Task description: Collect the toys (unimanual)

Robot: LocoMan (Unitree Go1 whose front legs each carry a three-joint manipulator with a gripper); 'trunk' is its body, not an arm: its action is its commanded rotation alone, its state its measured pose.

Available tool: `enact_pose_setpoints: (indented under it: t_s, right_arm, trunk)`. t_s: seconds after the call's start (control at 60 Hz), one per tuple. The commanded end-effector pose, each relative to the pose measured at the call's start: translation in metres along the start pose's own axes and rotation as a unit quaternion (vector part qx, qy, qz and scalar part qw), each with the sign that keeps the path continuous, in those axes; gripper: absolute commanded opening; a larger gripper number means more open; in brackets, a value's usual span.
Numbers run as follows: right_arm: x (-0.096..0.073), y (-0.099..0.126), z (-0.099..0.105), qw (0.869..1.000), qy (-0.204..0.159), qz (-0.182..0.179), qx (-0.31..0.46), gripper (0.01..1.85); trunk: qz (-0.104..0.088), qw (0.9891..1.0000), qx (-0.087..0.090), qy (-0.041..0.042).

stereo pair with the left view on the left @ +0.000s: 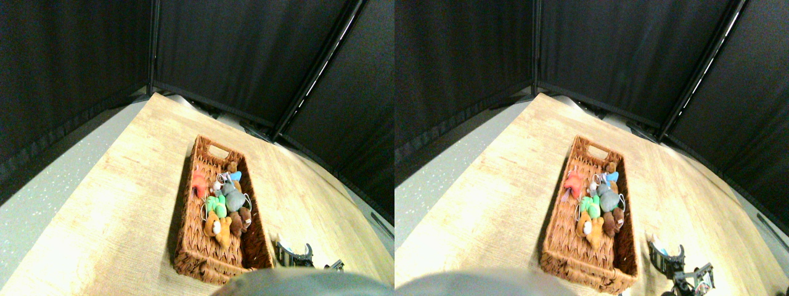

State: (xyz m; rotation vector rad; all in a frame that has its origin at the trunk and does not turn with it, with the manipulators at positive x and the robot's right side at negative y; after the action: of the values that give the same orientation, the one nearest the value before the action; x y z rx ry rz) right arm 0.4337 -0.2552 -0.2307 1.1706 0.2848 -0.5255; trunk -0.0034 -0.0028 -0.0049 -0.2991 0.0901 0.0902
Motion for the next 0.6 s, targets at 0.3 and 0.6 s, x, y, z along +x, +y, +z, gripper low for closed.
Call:
enact_pose_setpoints:
  t_s: [0.3, 0.6]
  right_arm:
    - [0.024, -0.005, -0.002, 1.0, -0.014, 0.001, 0.015, 0.67]
    - [0.026, -0.007, 0.0, 0.999, -0.022, -0.001, 0.043, 0.68]
  trunk:
    - [0.009, 0.9998, -0.006, 0.0151]
    - [0.003, 0.9999, -0.001, 0.0147]
